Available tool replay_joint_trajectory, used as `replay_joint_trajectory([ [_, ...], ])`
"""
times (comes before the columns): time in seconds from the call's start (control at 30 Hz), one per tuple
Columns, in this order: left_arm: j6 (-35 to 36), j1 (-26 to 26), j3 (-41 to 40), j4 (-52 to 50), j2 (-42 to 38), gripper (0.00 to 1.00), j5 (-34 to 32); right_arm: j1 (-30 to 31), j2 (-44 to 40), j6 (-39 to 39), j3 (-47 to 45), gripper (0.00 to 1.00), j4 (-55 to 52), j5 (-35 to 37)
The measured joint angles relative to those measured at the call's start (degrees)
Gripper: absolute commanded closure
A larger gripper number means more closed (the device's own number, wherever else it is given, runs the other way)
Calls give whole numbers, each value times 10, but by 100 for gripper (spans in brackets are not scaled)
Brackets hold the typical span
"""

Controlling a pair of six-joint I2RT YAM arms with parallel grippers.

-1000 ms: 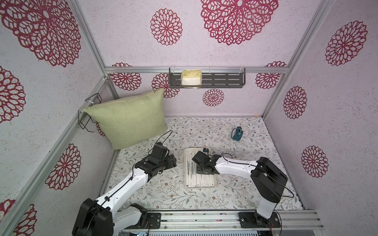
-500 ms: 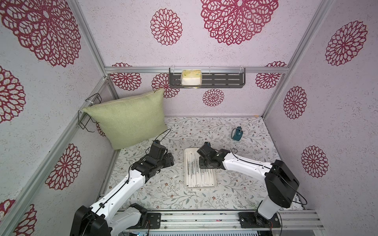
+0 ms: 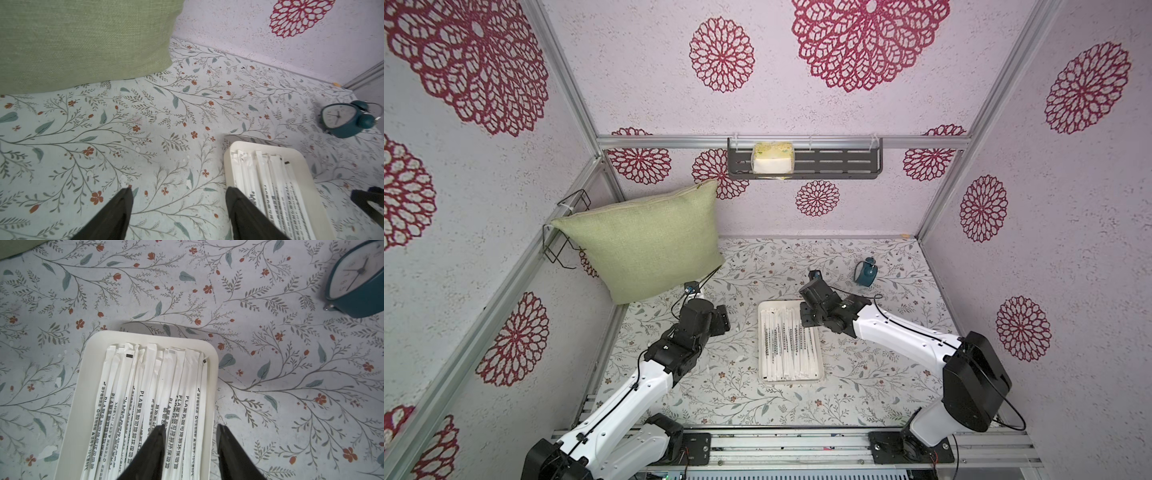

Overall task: Put the straws into the storage box
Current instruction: Reset both arms

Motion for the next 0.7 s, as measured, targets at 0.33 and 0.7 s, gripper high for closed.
replay_joint_trajectory([
  [0.33,66,10,-44,53,-70,19,-138,-96,-76,-78,-151,1,146,32],
  [0.7,152,124,-117,158,-96,17,-207,-405,-240,-141,-436,1,460,45],
])
